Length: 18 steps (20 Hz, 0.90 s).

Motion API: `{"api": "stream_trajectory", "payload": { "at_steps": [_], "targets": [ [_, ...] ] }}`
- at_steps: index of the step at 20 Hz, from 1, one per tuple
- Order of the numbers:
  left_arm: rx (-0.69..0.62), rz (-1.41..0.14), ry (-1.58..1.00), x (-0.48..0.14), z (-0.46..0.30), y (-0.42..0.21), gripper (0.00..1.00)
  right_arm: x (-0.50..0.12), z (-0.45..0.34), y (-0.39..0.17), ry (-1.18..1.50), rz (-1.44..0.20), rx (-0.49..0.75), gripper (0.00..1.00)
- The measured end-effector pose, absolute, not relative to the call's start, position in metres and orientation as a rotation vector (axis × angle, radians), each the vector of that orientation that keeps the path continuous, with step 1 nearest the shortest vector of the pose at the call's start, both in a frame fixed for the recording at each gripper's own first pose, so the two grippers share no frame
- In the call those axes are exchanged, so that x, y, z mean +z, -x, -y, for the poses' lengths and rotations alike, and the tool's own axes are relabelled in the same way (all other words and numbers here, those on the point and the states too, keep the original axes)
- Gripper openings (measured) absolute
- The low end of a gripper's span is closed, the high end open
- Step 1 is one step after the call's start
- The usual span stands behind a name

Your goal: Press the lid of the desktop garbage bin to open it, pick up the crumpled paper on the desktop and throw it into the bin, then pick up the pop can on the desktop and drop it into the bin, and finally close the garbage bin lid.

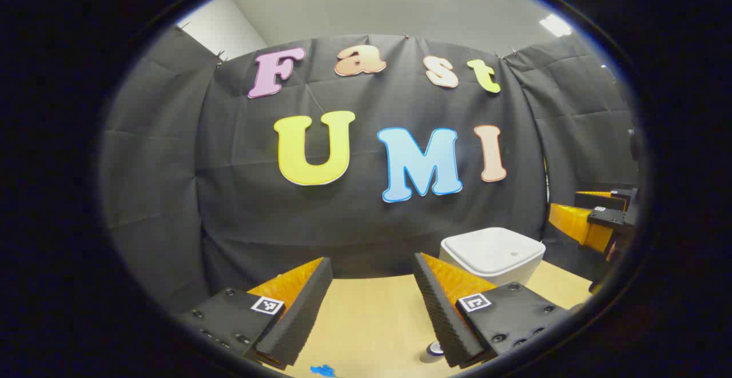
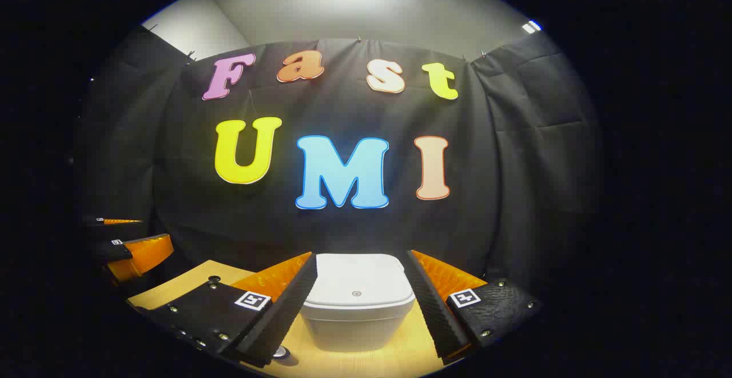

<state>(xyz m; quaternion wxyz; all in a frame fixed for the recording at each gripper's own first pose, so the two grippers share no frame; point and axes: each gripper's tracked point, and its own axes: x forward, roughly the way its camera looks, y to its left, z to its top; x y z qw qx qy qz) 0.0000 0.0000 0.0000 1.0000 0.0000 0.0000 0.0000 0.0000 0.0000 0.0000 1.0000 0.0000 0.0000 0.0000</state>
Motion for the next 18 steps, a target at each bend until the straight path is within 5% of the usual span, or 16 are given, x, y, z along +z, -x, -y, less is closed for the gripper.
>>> {"api": "stream_trajectory", "payload": {
  "at_steps": [3,5,7,11,12,18],
  "targets": [
    [0.007,0.007,-0.016,0.004,0.001,-0.004,1.0,-0.003,0.002,-0.01,-0.003,-0.001,-0.002,0.96],
    [0.005,0.004,-0.017,0.003,0.003,-0.007,1.0,-0.004,0.001,-0.012,-0.007,-0.011,0.004,0.77],
    [0.006,-0.001,-0.014,0.001,0.004,-0.009,1.0,-0.008,-0.002,-0.018,-0.014,-0.03,0.019,0.69],
    [0.003,-0.01,-0.004,-0.002,0.01,-0.012,1.0,-0.012,0.006,-0.022,-0.028,-0.044,-0.004,0.09],
    [0.005,-0.012,-0.004,-0.002,0.01,-0.013,1.0,-0.013,0.002,-0.024,-0.034,-0.052,0.01,0.02],
    [0.023,-0.019,-0.005,-0.004,0.009,-0.018,0.95,-0.019,-0.005,-0.036,-0.032,-0.071,0.079,0.03]
  ]
}}
